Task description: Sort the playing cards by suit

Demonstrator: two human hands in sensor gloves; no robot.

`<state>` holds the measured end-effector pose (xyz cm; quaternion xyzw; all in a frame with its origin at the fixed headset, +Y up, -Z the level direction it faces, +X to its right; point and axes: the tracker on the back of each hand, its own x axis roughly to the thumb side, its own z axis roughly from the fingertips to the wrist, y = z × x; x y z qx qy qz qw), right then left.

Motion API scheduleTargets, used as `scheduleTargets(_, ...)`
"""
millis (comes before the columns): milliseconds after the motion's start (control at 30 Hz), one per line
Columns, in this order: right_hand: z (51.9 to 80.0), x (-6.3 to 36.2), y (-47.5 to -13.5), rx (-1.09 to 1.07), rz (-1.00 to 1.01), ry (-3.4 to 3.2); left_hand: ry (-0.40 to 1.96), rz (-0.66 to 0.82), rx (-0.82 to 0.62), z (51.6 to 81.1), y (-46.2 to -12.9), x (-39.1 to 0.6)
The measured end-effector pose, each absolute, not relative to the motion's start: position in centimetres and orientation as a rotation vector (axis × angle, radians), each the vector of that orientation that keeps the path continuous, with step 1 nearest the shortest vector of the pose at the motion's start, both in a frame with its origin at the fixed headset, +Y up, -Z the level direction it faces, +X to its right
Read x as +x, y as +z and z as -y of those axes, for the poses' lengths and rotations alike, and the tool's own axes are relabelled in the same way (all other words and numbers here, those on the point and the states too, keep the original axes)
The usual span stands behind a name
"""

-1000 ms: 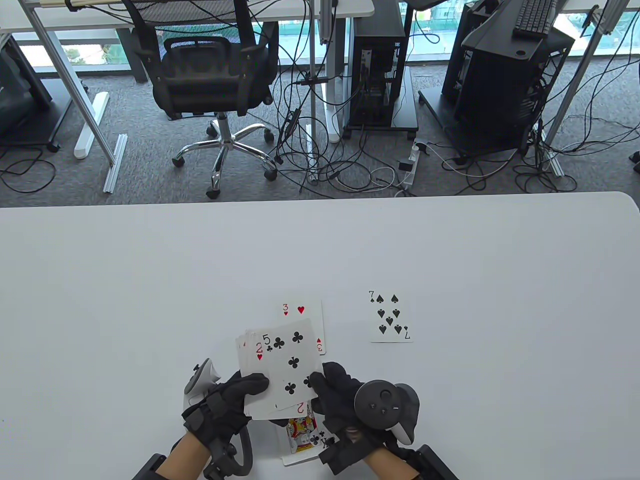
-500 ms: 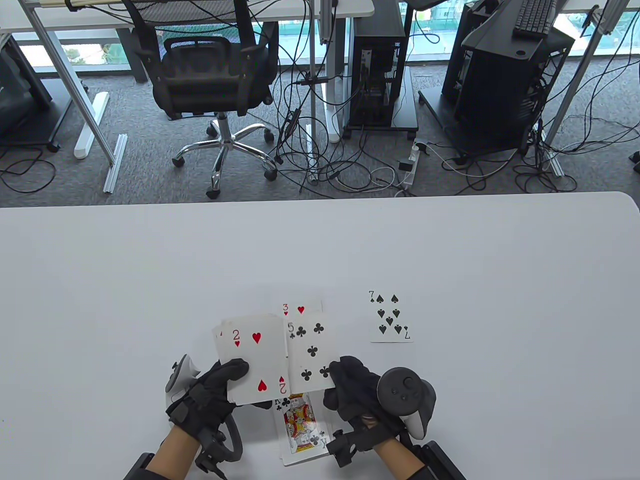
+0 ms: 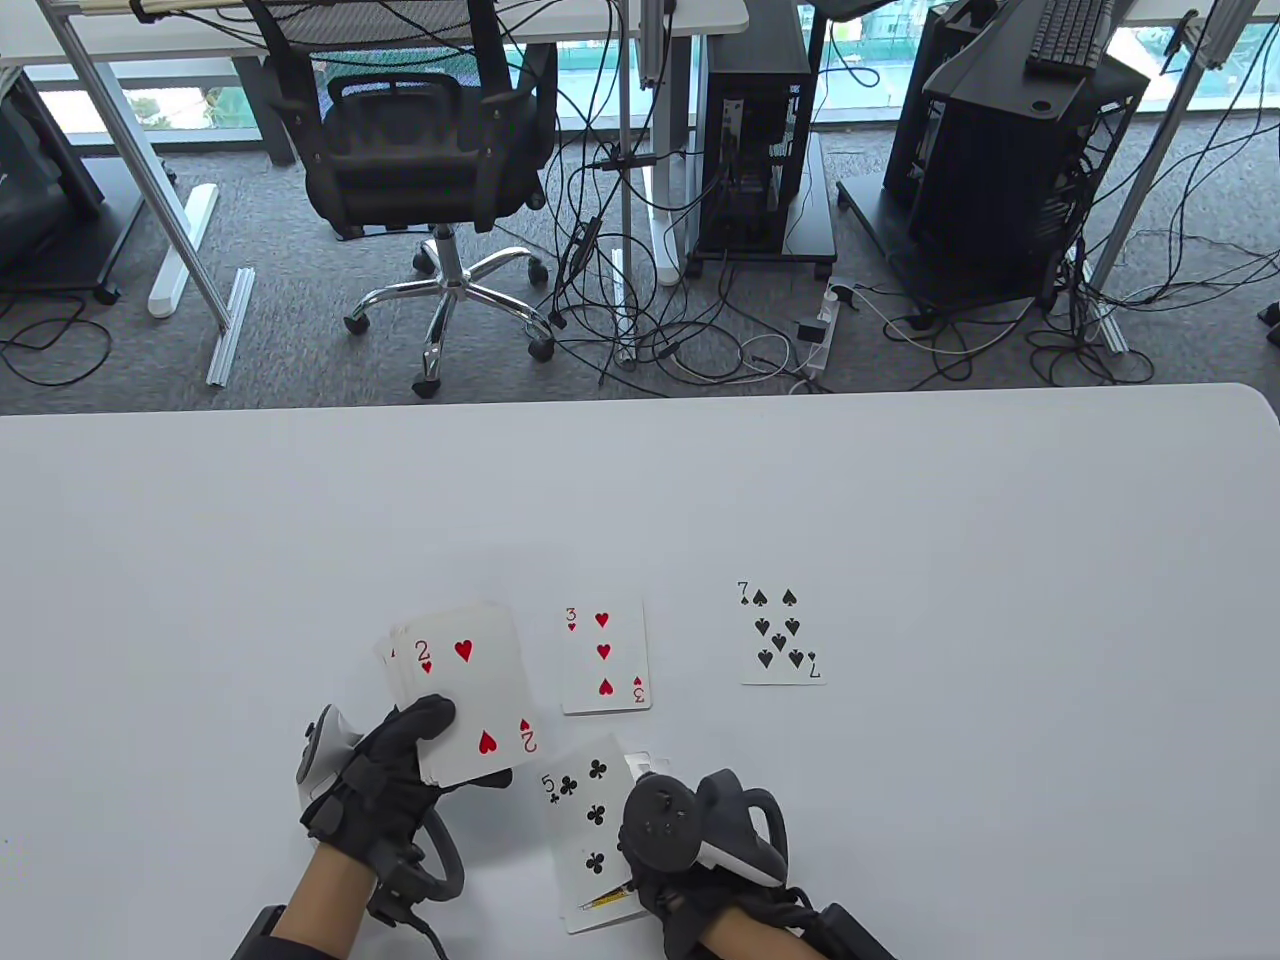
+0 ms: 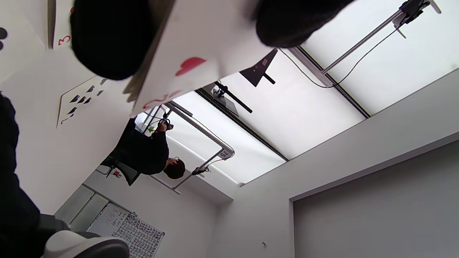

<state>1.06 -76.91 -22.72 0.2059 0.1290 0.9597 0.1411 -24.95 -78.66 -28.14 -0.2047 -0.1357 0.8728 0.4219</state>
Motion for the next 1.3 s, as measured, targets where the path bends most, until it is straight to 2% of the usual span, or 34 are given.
scheduleTargets(167,77.8,0.3,-22.4,0.626,-0.575,2.926,2.184,0.338,-0.523,78.7,-28.1,-24.9)
scheduleTargets(500,77.5,0.5,-22.6,0.618,-0.576,2.903,2.183,0.345,-0.546,78.7,-28.0,-24.6)
scheduleTargets(800,74.5,2.4,-23.9,0.563,-0.374,2.691,2.164,0.361,-0.589,78.9,-27.8,-23.8)
scheduleTargets(1067,70.3,1.6,-26.4,0.644,-0.058,2.366,2.154,0.368,-0.594,78.9,-27.8,-23.6)
scheduleTargets(1300,70.4,-2.0,-27.7,0.669,-0.139,2.274,2.142,0.373,-0.609,79.0,-27.7,-23.3)
